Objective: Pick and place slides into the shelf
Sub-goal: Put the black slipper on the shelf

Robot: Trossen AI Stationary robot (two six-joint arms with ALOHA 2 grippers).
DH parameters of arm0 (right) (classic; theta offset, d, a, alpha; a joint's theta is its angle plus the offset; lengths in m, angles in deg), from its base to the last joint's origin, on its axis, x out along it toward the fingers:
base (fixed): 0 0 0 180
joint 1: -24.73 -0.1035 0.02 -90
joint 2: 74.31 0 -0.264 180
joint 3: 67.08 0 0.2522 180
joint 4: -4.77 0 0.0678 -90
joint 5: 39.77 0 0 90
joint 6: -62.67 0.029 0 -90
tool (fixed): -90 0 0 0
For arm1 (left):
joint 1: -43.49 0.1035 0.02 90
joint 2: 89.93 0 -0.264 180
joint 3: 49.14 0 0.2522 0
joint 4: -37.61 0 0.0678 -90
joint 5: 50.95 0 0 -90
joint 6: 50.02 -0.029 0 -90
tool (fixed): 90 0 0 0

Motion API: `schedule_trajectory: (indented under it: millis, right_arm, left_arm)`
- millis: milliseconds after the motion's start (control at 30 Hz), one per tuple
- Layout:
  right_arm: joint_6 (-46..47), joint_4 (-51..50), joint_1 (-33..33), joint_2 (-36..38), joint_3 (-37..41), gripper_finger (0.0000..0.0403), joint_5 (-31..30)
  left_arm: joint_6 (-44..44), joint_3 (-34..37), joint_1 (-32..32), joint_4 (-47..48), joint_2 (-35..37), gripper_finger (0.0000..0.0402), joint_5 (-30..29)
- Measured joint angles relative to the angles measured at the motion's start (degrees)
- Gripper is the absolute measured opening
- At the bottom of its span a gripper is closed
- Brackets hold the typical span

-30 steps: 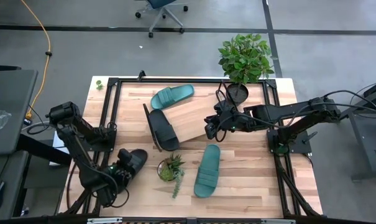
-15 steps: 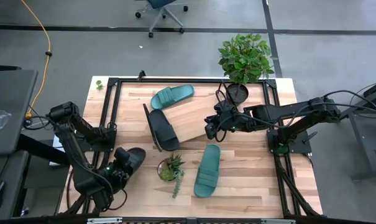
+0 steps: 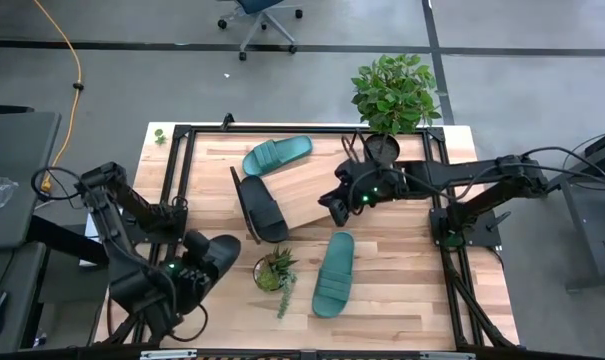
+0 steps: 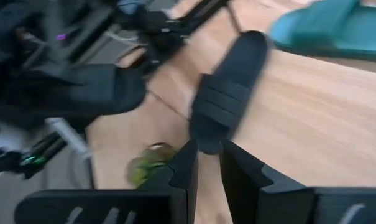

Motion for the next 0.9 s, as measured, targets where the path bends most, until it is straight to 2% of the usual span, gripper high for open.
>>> schedule_trajectory:
  millis: [400, 667, 767, 900]
  right_arm:
    - [-2.80, 4.93, 6.54, 0.00, 0.01, 0.0058, 19.19]
    - [-1.14, 9.60, 8.83, 0.00, 0.02, 0.0060, 29.14]
    - [1.56, 13.80, 9.28, 0.00, 0.02, 0.0077, 30.47]
    - [6.73, 20.16, 9.45, -0.63, 0.00, 0.0128, 30.35]
  left_arm:
    - [-19.61, -12.76, 8.40, 0.02, 0.00, 0.0000, -4.59]
    - [-32.58, -20.54, 11.78, 0.06, 0.00, 0.0000, -8.60]
    - [-36.19, -21.82, 12.84, 0.03, 0.02, 0.0000, -9.76]
    - [-43.45, -21.91, 14.22, 0.03, 0.02, 0.0000, -10.24]
